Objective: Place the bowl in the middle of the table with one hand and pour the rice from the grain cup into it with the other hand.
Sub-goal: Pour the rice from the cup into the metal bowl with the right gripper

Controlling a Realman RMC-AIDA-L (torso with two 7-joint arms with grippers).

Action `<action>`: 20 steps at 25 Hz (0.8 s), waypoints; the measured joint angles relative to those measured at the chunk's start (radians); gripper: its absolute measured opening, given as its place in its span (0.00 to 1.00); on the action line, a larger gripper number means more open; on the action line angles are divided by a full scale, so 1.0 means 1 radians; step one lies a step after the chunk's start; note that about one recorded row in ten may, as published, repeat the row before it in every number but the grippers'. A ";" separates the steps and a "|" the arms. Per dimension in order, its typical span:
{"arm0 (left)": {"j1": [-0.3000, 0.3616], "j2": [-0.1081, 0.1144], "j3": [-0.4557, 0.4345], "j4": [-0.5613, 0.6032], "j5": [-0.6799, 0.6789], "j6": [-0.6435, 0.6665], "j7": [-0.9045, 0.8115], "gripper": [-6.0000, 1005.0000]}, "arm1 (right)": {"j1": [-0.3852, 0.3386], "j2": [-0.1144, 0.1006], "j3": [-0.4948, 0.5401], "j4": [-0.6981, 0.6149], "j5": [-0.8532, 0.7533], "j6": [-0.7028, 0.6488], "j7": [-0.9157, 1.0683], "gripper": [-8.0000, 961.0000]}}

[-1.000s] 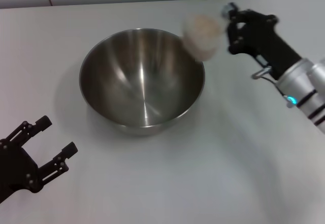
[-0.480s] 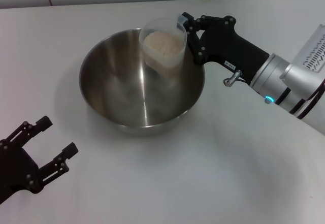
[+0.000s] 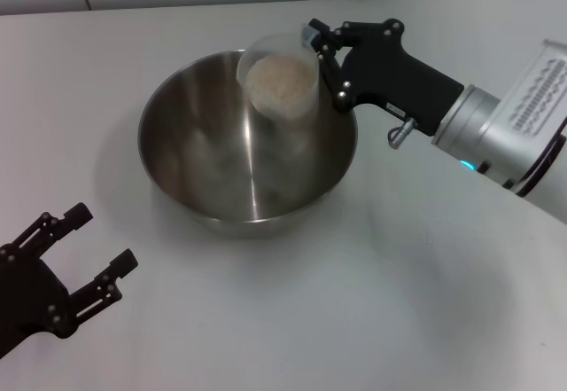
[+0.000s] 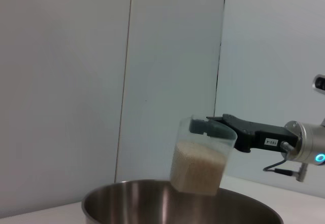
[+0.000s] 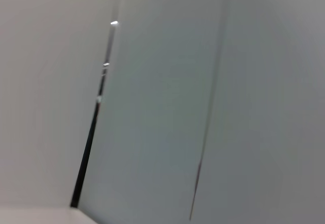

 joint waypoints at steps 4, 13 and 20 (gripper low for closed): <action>0.001 -0.003 0.000 0.000 0.000 -0.005 0.003 0.81 | 0.011 0.002 0.000 0.009 -0.009 -0.006 -0.280 0.04; 0.004 -0.005 -0.001 -0.001 0.000 -0.018 -0.003 0.81 | 0.013 0.005 -0.001 0.057 -0.051 -0.030 -0.946 0.04; 0.007 -0.007 -0.004 -0.001 0.000 -0.019 -0.003 0.81 | 0.009 0.005 0.000 0.097 -0.051 -0.038 -1.398 0.04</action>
